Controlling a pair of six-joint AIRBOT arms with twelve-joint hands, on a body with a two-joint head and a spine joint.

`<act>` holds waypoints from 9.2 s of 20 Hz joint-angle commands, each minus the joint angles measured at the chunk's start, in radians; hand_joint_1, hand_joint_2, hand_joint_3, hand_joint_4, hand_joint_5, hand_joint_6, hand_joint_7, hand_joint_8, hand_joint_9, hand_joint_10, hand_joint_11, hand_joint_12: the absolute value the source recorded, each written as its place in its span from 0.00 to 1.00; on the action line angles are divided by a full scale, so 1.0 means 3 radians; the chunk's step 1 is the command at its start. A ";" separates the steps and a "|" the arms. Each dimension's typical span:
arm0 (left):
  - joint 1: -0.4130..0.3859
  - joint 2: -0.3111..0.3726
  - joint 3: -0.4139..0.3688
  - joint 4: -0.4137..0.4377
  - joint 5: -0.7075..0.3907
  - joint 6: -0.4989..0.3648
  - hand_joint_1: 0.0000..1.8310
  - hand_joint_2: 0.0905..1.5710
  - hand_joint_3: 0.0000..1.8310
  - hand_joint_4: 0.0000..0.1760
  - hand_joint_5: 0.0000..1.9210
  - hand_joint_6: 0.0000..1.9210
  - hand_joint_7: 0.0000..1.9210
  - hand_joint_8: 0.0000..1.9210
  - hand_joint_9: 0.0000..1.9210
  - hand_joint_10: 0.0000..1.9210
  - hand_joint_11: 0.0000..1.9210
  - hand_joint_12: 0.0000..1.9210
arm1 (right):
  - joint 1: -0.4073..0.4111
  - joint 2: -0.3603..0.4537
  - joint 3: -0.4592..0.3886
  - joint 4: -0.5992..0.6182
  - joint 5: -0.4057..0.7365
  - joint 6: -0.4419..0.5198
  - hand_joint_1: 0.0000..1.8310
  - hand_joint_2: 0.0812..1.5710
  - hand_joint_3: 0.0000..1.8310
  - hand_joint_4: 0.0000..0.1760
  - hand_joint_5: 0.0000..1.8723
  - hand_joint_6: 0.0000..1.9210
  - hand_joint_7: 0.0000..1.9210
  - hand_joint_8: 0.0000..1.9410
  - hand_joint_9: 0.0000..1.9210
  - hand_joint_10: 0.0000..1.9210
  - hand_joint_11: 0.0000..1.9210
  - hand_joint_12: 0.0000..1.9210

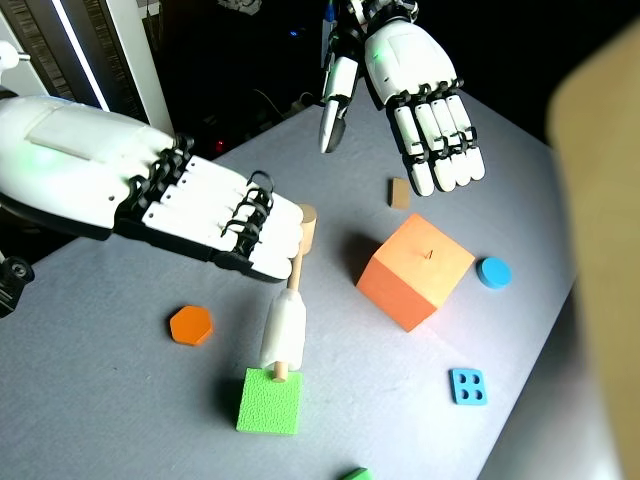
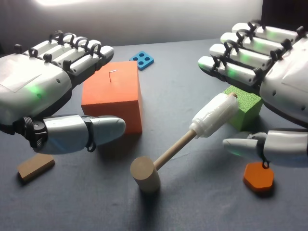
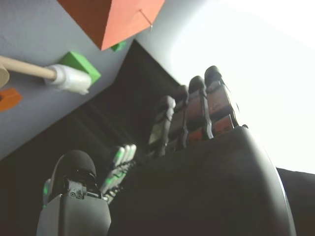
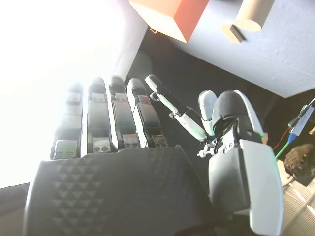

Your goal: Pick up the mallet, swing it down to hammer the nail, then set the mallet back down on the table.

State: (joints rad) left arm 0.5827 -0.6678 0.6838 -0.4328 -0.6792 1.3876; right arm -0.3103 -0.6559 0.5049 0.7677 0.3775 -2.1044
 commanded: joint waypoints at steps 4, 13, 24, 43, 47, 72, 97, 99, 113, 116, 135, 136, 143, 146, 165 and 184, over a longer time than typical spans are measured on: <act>0.0142 0.0112 0.0153 0.0835 -0.0236 -0.0777 0.00 0.71 0.01 0.00 0.00 0.00 0.00 0.00 0.00 0.00 0.00 0.00 | -0.0098 0.0022 0.0259 -0.1425 0.0229 0.1528 0.11 0.72 0.00 0.00 0.00 0.00 0.00 0.00 0.00 0.00 0.01 0.01; 0.0471 -0.0063 0.0419 0.1229 -0.0290 -0.1297 0.00 0.73 0.02 0.00 0.00 0.00 0.00 0.00 0.00 0.00 0.00 0.00 | 0.0525 -0.0218 0.0423 0.2366 -0.0420 -0.2191 0.64 0.60 0.00 0.00 0.00 0.00 0.00 0.00 0.00 0.00 0.00 0.09; 0.0617 -0.0344 0.0817 0.1214 -0.0393 -0.1406 0.00 0.73 0.01 0.00 0.00 0.00 0.00 0.00 0.00 0.00 0.00 0.00 | 0.0427 -0.1147 0.1042 0.3519 -0.0045 -0.3020 0.74 0.59 0.00 0.00 0.00 0.00 0.00 0.00 0.00 0.00 0.01 0.01; 0.0630 -0.0523 0.1005 0.1121 -0.0363 -0.1337 0.00 0.73 0.01 0.00 0.00 0.00 0.00 0.00 0.00 0.00 0.00 0.00 | 0.0084 -0.2076 0.1851 0.3640 -0.0026 -0.3017 0.74 0.62 0.00 0.00 0.00 0.00 0.00 0.00 0.00 0.00 0.00 0.02; 0.0631 -0.0544 0.1012 0.1112 -0.0327 -0.1315 0.00 0.74 0.01 0.00 0.00 0.00 0.00 0.00 0.00 0.00 0.00 0.00 | 0.0034 -0.2157 0.1979 0.3639 -0.0091 -0.3017 0.73 0.63 0.00 0.00 0.00 0.00 0.00 0.00 0.00 0.00 0.00 0.02; 0.0716 -0.0603 0.1022 0.1007 -0.0270 -0.1320 0.00 0.74 0.00 0.00 0.00 0.00 0.00 0.00 0.00 0.00 0.00 0.00 | -0.0083 -0.2272 0.2159 0.3620 -0.0184 -0.3017 0.75 0.63 0.00 0.00 0.09 0.00 0.10 0.01 0.09 0.01 0.00 0.30; 0.0727 -0.0622 0.1048 0.1007 -0.0205 -0.1325 0.00 0.74 0.00 0.00 0.01 0.00 0.00 0.00 0.00 0.00 0.00 0.00 | -0.0045 -0.2167 0.1990 0.3591 -0.0133 -0.3018 0.16 0.96 0.00 0.00 0.66 1.00 0.77 1.00 0.83 1.00 0.89 1.00; 0.0727 -0.0622 0.1049 0.1007 -0.0205 -0.1328 0.00 0.74 0.00 0.00 0.00 0.00 0.00 0.00 0.00 0.00 0.00 0.00 | -0.0019 -0.2112 0.1923 0.3591 -0.0098 -0.3017 0.15 0.99 0.00 0.72 0.70 1.00 0.80 1.00 0.86 1.00 0.92 1.00; 0.0725 -0.0623 0.1052 0.1008 -0.0201 -0.1329 0.00 0.75 0.00 0.00 0.01 0.00 0.00 0.00 0.00 0.00 0.00 0.00 | 0.0142 -0.1305 0.1365 0.2861 0.0114 -0.1888 0.33 0.99 0.00 1.00 0.68 1.00 0.78 1.00 0.84 1.00 0.89 1.00; 0.0725 -0.0623 0.1051 0.1008 -0.0201 -0.1329 0.00 0.75 0.00 0.00 0.00 0.00 0.00 0.00 0.00 0.00 0.00 0.00 | 0.0145 -0.1216 0.1197 0.1563 0.0550 -0.0898 0.34 1.00 0.00 1.00 0.68 1.00 0.78 1.00 0.84 1.00 0.90 1.00; 0.0690 -0.0641 0.1068 0.1008 -0.0166 -0.1329 0.00 0.75 0.00 0.00 0.00 0.00 0.00 0.00 0.00 0.00 0.00 0.00 | 0.0451 -0.2290 0.1949 0.0810 0.1560 -0.0563 0.41 0.94 0.00 1.00 0.68 1.00 0.79 1.00 0.85 1.00 0.90 1.00; 0.0689 -0.0641 0.1069 0.1008 -0.0166 -0.1329 0.00 0.75 0.00 0.00 0.00 0.00 0.00 0.00 0.00 0.00 0.00 0.00 | 0.0458 -0.2329 0.1976 0.0807 0.1563 -0.0562 0.41 0.94 0.00 1.00 0.68 1.00 0.79 1.00 0.85 1.00 0.90 1.00; 0.0681 -0.0647 0.1077 0.1007 -0.0166 -0.1330 0.00 0.75 0.00 0.00 0.00 0.00 0.00 0.00 0.00 0.00 0.00 0.00 | 0.0469 -0.2493 0.2123 0.0782 0.1569 -0.0529 0.40 0.95 0.00 1.00 0.70 1.00 0.80 1.00 0.85 1.00 0.90 1.00; 0.0680 -0.0648 0.1080 0.1007 -0.0166 -0.1330 0.00 0.75 0.00 0.00 0.00 0.00 0.00 0.00 0.00 0.00 0.00 0.00 | 0.0417 -0.2497 0.2148 0.0781 0.1541 -0.0511 0.40 0.95 0.00 1.00 0.70 1.00 0.80 1.00 0.85 1.00 0.90 1.00; 0.0678 -0.0650 0.1088 0.1007 -0.0162 -0.1340 0.00 0.75 0.00 0.00 0.00 0.00 0.00 0.00 0.00 0.00 0.00 0.00 | 0.0187 -0.1806 0.1641 -0.0051 0.1342 0.0075 0.39 0.96 0.00 1.00 0.66 1.00 0.79 1.00 0.84 1.00 0.90 1.00; 0.0328 -0.0592 0.1084 0.1159 0.0081 -0.1352 0.00 0.75 0.00 0.00 0.00 0.00 0.00 0.00 0.00 0.00 0.00 0.00 | -0.0528 -0.1940 0.1873 -0.1263 0.0929 0.0748 0.40 0.97 0.00 1.00 0.61 1.00 0.75 1.00 0.83 1.00 0.89 1.00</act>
State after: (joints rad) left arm 0.6857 -0.8555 1.0077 -0.0807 -0.5571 0.9848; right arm -0.4732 -1.2522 1.0733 0.4225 0.5381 -1.8790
